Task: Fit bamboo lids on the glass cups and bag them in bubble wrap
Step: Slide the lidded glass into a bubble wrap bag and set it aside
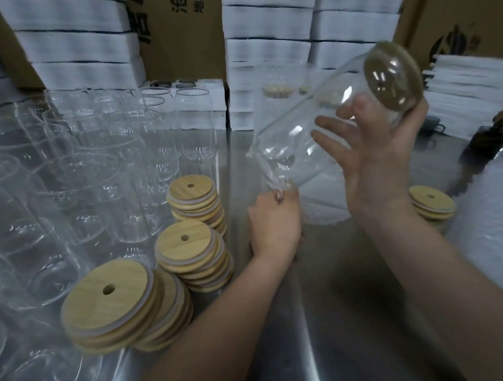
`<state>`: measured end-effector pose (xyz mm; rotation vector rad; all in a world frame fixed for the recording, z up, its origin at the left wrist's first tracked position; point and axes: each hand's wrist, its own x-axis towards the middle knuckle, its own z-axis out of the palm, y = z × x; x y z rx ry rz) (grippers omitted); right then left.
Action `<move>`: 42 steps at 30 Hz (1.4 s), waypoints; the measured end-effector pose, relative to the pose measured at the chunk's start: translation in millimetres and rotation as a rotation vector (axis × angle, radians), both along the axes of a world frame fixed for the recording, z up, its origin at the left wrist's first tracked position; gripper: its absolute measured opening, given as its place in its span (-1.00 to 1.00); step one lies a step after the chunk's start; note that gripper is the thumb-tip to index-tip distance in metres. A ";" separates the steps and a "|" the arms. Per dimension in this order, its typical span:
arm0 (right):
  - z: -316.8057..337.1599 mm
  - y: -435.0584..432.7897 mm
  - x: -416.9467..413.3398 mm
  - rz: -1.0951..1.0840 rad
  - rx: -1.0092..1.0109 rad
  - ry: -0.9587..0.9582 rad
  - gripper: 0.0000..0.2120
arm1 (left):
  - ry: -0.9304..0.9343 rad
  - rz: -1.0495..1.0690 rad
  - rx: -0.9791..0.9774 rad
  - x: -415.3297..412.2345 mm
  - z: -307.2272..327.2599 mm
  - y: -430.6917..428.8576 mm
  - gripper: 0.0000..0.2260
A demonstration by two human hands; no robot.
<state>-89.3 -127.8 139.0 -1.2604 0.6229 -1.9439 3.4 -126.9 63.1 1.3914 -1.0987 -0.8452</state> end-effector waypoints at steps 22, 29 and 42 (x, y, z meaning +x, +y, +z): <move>-29.2 -9.8 -32.4 -0.440 -0.246 0.383 -0.36 | -0.164 0.133 -0.368 -1.1 1.8 10.1 -0.56; -31.8 -15.5 -38.2 -0.425 -0.191 0.299 -0.40 | -0.454 0.008 -0.449 1.4 -2.4 8.8 -0.81; -40.4 -14.2 -34.8 -0.341 -0.208 0.481 -0.36 | -0.535 0.044 -0.270 -1.4 -4.6 2.2 -0.16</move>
